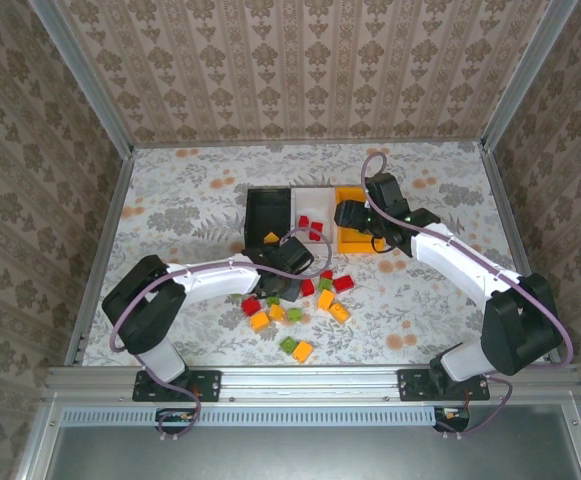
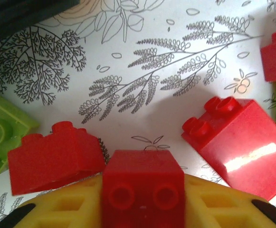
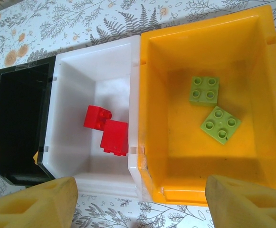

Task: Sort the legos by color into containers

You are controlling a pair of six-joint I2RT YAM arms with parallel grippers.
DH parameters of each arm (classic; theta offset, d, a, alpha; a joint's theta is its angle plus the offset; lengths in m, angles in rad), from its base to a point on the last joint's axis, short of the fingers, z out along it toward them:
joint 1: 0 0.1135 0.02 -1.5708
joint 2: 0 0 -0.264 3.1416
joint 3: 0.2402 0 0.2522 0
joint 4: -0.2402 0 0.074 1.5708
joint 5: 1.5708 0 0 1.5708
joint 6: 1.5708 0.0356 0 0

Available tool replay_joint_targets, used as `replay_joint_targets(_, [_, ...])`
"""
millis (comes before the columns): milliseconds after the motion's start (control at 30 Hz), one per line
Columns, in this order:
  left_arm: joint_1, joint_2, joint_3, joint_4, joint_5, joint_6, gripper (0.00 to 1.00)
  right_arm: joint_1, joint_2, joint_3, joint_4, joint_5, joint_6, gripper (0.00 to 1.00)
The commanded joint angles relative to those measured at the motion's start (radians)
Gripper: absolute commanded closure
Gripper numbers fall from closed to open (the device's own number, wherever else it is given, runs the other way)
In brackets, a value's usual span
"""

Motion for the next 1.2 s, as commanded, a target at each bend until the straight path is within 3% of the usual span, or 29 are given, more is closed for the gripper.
replay_joint_targets(0, [-0.001,-0.014,0.003,0.002,-0.011,0.015,0.67,-0.008,-0.029,-0.016,0.024,-0.01,0.003,0.28])
replay_joint_targets(233, [-0.026,-0.169,0.014,-0.088,-0.03,-0.011,0.71,-0.012,-0.038,-0.02,0.025,-0.011,0.01,0.28])
replay_joint_targets(400, [0.011,-0.215,0.11,-0.066,0.011,-0.011,0.72,-0.017,-0.051,-0.038,0.025,0.0,0.027,0.28])
replay_joint_targets(900, [0.183,0.222,0.56,0.013,0.124,0.045,0.71,-0.024,-0.156,-0.132,-0.052,0.009,0.048,0.28])
replay_joint_targets(1033, [0.199,0.301,0.633,-0.014,0.13,0.05,0.64,-0.024,-0.198,-0.177,-0.059,-0.016,0.049,0.28])
replay_joint_targets(1167, [0.213,0.324,0.665,-0.019,0.146,0.041,0.49,-0.023,-0.217,-0.212,-0.079,-0.082,0.033,0.27])
